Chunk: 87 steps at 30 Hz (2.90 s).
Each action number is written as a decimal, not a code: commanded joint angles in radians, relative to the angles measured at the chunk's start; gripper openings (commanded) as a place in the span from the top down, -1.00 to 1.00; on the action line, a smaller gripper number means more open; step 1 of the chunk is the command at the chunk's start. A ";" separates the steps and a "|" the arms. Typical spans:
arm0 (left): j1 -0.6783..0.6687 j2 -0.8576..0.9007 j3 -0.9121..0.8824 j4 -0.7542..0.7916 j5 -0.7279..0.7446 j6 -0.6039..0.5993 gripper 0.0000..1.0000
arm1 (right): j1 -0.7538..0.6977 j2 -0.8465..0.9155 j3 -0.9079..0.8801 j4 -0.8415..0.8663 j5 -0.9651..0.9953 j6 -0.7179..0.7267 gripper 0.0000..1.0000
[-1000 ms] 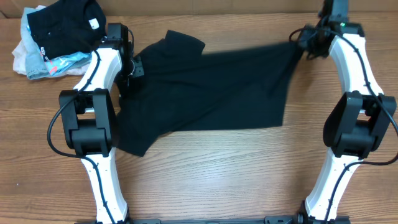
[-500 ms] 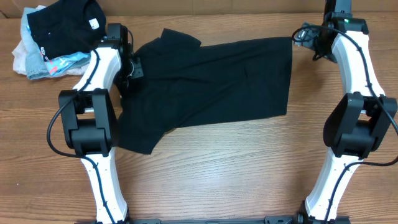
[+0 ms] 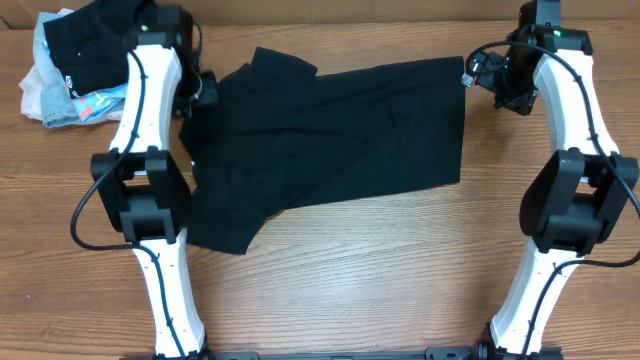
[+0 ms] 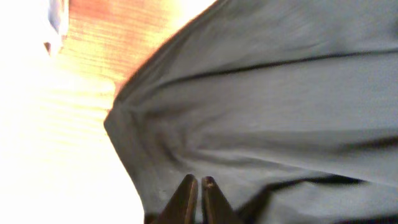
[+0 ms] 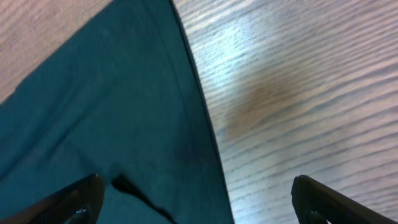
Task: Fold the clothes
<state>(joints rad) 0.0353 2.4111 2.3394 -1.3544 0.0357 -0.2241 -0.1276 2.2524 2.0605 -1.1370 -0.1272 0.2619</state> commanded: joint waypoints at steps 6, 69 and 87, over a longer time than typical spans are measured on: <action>-0.018 -0.005 0.082 -0.010 0.220 0.008 -1.00 | 0.075 -0.031 0.021 -0.071 -0.069 -0.001 -1.00; -0.085 -0.004 0.077 -0.022 0.167 0.023 -1.00 | 0.267 0.112 -0.082 0.081 0.062 0.076 0.31; -0.089 -0.004 0.077 -0.033 0.164 0.023 -1.00 | 0.263 0.095 -0.044 0.014 0.068 0.099 0.92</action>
<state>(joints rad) -0.0463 2.4107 2.4096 -1.3838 0.2054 -0.2256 0.1333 2.3501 1.9610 -1.1046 -0.0631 0.3416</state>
